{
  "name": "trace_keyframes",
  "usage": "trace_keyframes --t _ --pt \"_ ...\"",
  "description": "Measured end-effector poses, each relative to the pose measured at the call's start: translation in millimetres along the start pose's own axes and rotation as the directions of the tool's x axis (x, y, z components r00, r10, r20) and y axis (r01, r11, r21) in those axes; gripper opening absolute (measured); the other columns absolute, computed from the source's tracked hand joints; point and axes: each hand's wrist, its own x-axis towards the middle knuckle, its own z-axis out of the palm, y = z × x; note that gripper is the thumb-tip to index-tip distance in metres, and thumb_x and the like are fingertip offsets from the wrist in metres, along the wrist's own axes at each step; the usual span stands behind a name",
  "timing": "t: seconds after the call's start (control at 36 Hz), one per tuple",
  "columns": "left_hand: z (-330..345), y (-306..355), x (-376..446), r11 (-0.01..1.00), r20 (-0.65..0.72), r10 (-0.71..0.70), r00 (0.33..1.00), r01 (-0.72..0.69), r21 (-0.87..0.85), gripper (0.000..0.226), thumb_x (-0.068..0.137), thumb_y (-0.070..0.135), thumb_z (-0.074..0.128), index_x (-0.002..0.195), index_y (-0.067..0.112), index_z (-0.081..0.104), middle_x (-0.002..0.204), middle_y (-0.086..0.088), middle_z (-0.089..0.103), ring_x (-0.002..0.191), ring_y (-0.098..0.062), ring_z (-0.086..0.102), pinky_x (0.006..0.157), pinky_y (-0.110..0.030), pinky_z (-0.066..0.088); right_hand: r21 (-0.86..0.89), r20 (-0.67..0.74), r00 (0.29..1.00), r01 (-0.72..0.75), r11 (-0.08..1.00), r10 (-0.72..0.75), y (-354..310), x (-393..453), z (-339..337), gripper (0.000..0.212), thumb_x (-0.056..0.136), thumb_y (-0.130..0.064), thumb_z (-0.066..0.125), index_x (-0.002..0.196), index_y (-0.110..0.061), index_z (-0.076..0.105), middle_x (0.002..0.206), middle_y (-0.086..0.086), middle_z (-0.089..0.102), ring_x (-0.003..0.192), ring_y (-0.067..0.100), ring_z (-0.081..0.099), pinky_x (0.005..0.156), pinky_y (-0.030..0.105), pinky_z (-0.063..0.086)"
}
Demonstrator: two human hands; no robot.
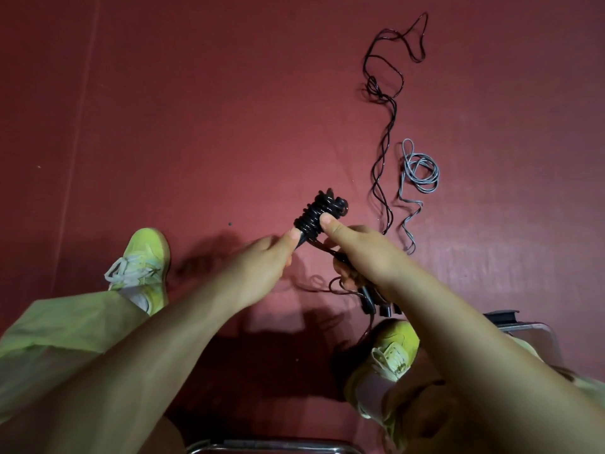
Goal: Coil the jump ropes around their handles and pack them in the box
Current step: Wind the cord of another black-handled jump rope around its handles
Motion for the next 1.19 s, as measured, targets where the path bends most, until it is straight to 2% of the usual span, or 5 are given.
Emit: trace_keyframes --t 0.42,0.58,0.69,0.83,1.19 --pt "1.5 3.6 3.1 0.997 -0.068 0.077 0.995 -0.077 0.002 0.045 0.065 0.046 0.078 0.070 0.016 0.045 0.057 0.004 0.047 0.050 -0.014 0.041 0.052 -0.027 0.030 0.164 0.048 0.995 0.079 0.983 -0.088 -4.1 -6.4 8.6 0.045 0.093 -0.050 0.049 0.066 -0.015 0.057 0.055 0.003 0.041 0.046 0.016 0.028 0.048 0.030 0.019" --pt "-1.7 0.6 1.3 0.995 0.171 0.066 0.983 -0.051 -0.089 0.052 0.053 0.068 0.068 0.067 0.021 0.052 0.054 0.014 0.054 0.054 -0.009 0.049 0.061 -0.029 0.039 0.186 0.001 0.981 0.190 0.964 -0.194 -3.5 -7.6 7.8 0.037 0.092 -0.039 0.052 0.064 -0.016 0.052 0.059 0.008 0.033 0.047 0.014 0.026 0.044 0.026 0.019" --pt "-7.9 11.2 -9.3 0.862 0.613 0.036 0.789 0.286 -0.419 0.073 0.067 0.072 0.038 0.099 0.012 0.067 0.088 -0.007 0.074 0.089 -0.022 0.069 0.085 -0.040 0.047 0.226 -0.004 0.976 0.213 0.951 -0.218 -3.0 -6.1 6.6 0.032 0.077 -0.046 0.050 0.067 -0.015 0.050 0.051 0.001 0.035 0.043 0.013 0.027 0.042 0.024 0.021" --pt "-11.6 15.4 -17.5 0.542 0.742 0.207 0.637 0.557 -0.629 0.072 0.080 0.068 0.028 0.083 0.007 0.067 0.058 -0.004 0.052 0.053 -0.017 0.052 0.064 -0.038 0.055 0.249 0.065 0.943 0.301 0.920 -0.326 -5.7 -7.0 2.8 0.054 0.088 -0.054 0.041 0.065 -0.007 0.052 0.051 0.007 0.042 0.048 0.020 0.038 0.048 0.025 0.032" --pt "7.5 19.6 -9.7 0.926 0.218 -0.024 0.976 0.104 -0.364 0.055 0.100 0.051 0.023 0.074 0.015 0.056 0.039 0.006 0.050 0.033 -0.006 0.042 0.056 -0.031 0.042 -0.359 -0.126 0.966 0.169 0.918 -0.227 -2.0 -5.4 6.0 0.068 0.100 -0.051 0.021 0.061 -0.007 0.053 0.052 0.001 0.051 0.054 0.019 0.048 0.057 0.032 0.036"
